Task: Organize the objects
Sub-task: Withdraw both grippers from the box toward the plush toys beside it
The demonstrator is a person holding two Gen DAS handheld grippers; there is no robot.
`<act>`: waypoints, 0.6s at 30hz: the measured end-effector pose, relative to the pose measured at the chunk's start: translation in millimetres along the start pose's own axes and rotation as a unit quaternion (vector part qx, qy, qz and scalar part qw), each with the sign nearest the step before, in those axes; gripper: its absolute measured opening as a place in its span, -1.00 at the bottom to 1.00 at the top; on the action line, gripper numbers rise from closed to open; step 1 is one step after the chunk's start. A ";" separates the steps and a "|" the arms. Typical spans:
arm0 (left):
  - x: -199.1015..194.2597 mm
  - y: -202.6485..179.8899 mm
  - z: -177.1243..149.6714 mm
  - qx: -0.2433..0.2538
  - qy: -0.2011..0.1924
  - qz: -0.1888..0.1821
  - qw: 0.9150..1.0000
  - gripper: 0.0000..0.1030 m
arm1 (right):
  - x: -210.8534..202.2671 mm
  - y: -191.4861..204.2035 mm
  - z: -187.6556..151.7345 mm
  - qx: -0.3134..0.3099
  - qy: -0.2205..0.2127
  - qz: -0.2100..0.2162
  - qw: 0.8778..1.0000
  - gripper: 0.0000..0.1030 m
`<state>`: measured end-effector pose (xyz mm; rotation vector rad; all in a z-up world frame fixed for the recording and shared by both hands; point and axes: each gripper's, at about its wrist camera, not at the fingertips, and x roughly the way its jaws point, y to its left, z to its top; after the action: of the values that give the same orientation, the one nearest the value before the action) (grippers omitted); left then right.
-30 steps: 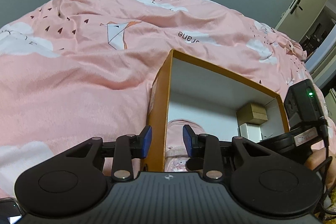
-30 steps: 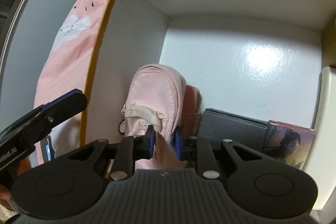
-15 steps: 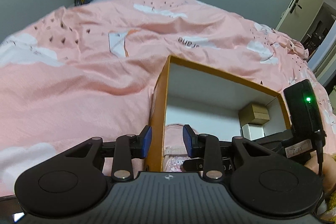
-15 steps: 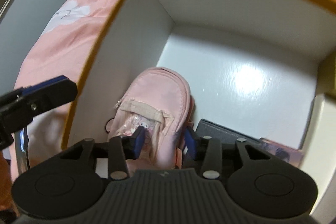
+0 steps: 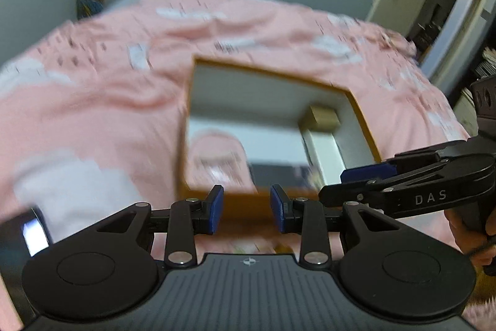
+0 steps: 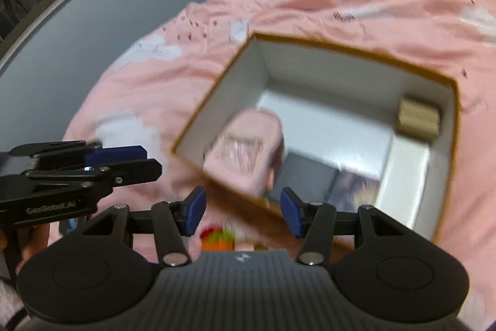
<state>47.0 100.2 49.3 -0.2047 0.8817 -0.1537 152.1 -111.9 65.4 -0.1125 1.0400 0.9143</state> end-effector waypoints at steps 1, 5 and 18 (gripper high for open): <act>3.1 -2.4 -5.0 -0.004 0.015 -0.011 1.000 -0.27 | -0.3 2.1 -6.6 0.003 0.004 -0.007 1.000 0.08; 18.7 -10.3 -24.8 -0.035 0.071 -0.067 0.995 -0.27 | -9.7 -4.8 -40.2 0.023 0.019 -0.047 0.998 0.07; 87.3 -5.4 -57.5 -0.232 0.180 -0.093 0.951 0.15 | -38.2 -64.1 -132.2 0.238 0.022 -0.103 0.966 0.08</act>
<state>56.8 69.5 -50.3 -0.7179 1.2570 -0.1608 98.1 -239.7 3.6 0.1587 1.2376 0.4577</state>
